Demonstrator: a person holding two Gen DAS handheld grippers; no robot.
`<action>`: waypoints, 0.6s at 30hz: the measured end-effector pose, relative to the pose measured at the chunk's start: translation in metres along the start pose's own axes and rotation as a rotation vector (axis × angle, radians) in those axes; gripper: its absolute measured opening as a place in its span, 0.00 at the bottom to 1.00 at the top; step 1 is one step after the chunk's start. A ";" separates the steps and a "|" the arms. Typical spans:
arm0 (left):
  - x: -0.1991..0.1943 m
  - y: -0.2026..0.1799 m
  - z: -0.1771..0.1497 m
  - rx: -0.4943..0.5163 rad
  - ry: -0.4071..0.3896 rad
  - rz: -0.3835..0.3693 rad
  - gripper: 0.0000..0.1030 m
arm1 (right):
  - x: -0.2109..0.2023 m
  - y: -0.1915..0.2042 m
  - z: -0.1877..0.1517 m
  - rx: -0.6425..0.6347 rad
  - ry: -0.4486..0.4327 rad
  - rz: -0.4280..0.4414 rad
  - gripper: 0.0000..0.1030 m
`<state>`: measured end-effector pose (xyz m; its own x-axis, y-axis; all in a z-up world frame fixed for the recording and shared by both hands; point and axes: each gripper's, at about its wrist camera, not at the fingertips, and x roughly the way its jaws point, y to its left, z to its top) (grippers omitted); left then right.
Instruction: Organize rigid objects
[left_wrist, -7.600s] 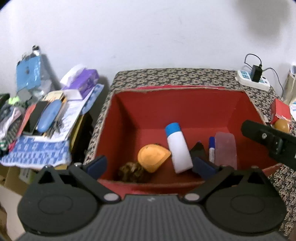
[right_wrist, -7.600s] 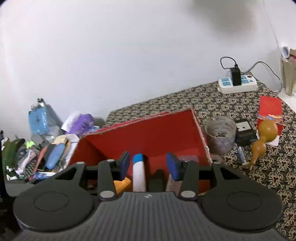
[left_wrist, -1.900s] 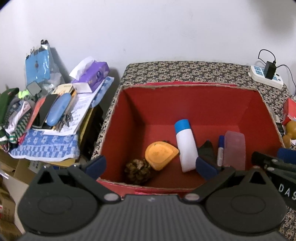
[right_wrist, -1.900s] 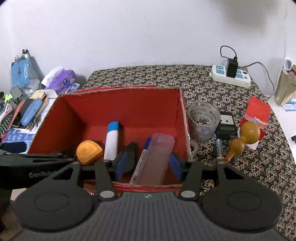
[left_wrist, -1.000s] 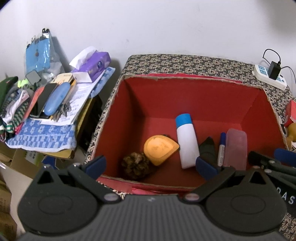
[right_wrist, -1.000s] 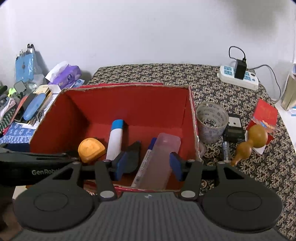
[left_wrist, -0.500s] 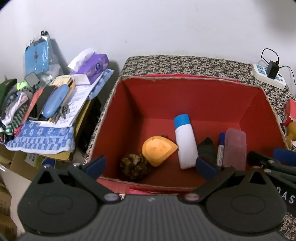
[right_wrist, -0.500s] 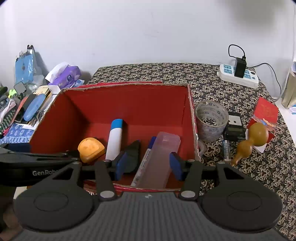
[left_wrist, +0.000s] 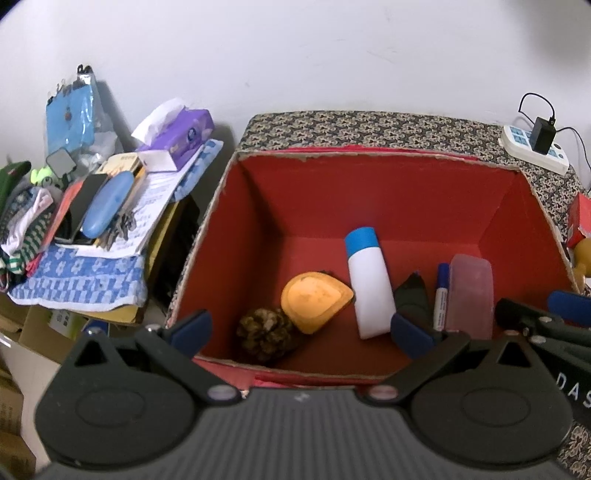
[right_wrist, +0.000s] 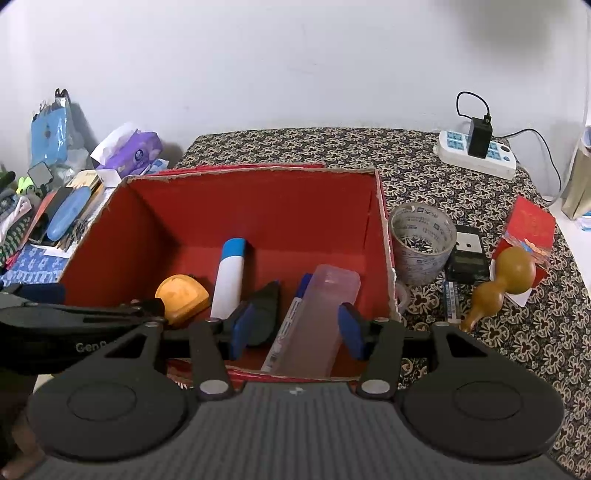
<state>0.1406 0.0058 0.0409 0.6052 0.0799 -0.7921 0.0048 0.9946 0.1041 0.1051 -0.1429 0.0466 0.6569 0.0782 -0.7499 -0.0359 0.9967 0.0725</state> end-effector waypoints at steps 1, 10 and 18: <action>0.000 0.001 0.000 -0.003 0.002 -0.007 1.00 | 0.000 0.000 0.000 0.000 0.000 -0.001 0.36; -0.005 0.005 0.000 -0.011 -0.044 -0.001 1.00 | -0.003 -0.002 0.001 0.018 -0.031 -0.009 0.36; -0.008 0.006 0.001 -0.010 -0.055 -0.008 1.00 | -0.006 -0.002 0.001 0.023 -0.047 -0.004 0.36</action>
<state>0.1366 0.0111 0.0478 0.6477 0.0682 -0.7588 0.0020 0.9958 0.0913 0.1021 -0.1458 0.0519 0.6915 0.0723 -0.7187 -0.0160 0.9963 0.0849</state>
